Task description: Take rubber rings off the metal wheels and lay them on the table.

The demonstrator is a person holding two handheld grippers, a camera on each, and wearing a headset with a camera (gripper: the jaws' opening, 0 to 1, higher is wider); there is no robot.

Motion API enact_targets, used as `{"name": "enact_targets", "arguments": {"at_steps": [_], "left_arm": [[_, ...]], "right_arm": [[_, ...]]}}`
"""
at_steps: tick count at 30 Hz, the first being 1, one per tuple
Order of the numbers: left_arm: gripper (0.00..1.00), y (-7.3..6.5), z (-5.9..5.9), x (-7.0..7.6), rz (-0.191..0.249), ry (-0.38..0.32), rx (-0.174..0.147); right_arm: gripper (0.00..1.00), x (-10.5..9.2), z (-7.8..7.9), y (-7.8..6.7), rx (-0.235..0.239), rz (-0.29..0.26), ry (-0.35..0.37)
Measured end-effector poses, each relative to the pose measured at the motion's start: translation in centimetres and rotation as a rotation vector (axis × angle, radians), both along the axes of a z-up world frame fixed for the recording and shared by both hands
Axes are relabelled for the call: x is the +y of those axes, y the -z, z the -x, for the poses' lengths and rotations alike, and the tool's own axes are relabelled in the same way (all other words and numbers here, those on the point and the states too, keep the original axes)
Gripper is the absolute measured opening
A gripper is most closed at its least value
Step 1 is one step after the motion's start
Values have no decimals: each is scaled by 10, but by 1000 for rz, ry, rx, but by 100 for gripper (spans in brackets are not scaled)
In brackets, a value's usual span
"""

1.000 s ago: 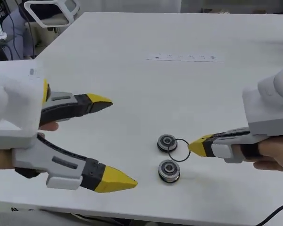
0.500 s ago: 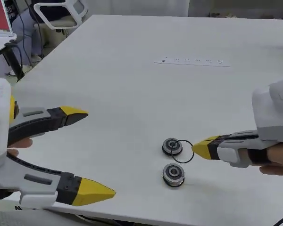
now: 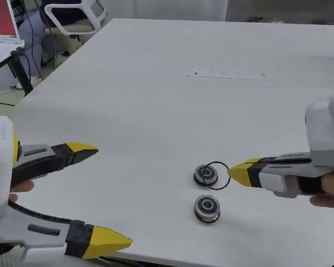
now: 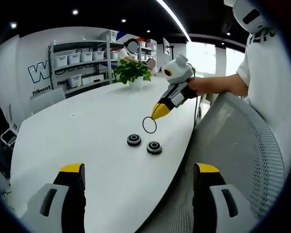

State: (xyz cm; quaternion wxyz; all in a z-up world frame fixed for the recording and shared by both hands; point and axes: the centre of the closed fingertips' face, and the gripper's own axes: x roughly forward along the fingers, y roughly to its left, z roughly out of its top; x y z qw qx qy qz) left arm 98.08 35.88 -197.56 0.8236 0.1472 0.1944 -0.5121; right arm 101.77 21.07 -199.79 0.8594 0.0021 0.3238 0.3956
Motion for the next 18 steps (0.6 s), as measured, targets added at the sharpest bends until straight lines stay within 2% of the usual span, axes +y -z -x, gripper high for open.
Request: {"name": "enact_targets", "arguments": {"at_steps": [8, 18], "left_arm": [[90, 3, -3, 1, 10, -20, 6], [92, 3, -5, 2, 38, -38, 18]], "right_arm": [[0, 5, -1, -7, -24, -14, -5], [0, 17, -3, -16, -33, -79, -8]]}}
